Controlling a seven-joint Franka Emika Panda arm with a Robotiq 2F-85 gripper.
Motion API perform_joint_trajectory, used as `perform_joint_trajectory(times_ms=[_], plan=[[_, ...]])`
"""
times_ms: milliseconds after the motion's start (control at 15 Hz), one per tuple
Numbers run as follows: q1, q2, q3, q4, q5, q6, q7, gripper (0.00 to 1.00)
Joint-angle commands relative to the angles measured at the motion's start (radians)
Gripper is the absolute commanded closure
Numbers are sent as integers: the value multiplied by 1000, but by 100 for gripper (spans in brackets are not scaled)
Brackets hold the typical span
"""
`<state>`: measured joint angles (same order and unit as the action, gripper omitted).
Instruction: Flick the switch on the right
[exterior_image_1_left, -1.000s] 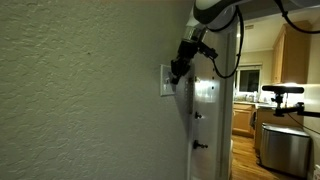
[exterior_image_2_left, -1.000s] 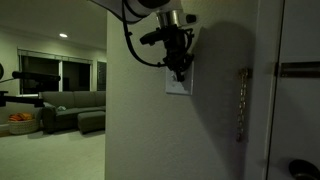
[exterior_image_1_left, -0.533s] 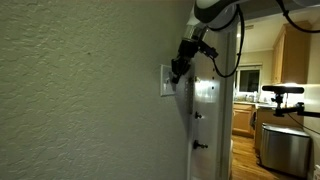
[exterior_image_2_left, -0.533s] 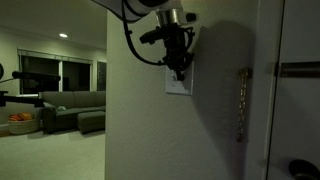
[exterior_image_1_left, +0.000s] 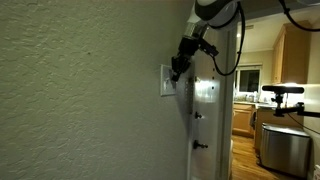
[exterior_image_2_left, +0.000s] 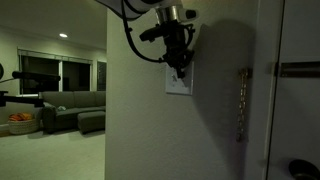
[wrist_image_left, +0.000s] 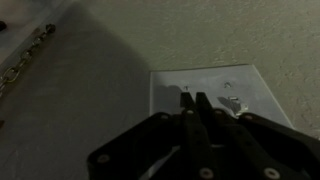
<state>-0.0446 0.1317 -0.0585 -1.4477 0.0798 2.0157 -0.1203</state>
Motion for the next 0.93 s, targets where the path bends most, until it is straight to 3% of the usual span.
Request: perform_joint_trajectory(times_ms=[0,200,267,333,533,867], plan=[[-16,-58,3,13,8,-74,-26,94],[-14,-64,3,8,-5,-80,-25,94],[-14,-67,2,4,-9,-81,-23,90],[-14,-73,1,-5,-18,-87,-20,67],[-7,-110,-14,-20,-24,-153,-19,58],[-7,-142,-24,-66,11,-279,-21,25]])
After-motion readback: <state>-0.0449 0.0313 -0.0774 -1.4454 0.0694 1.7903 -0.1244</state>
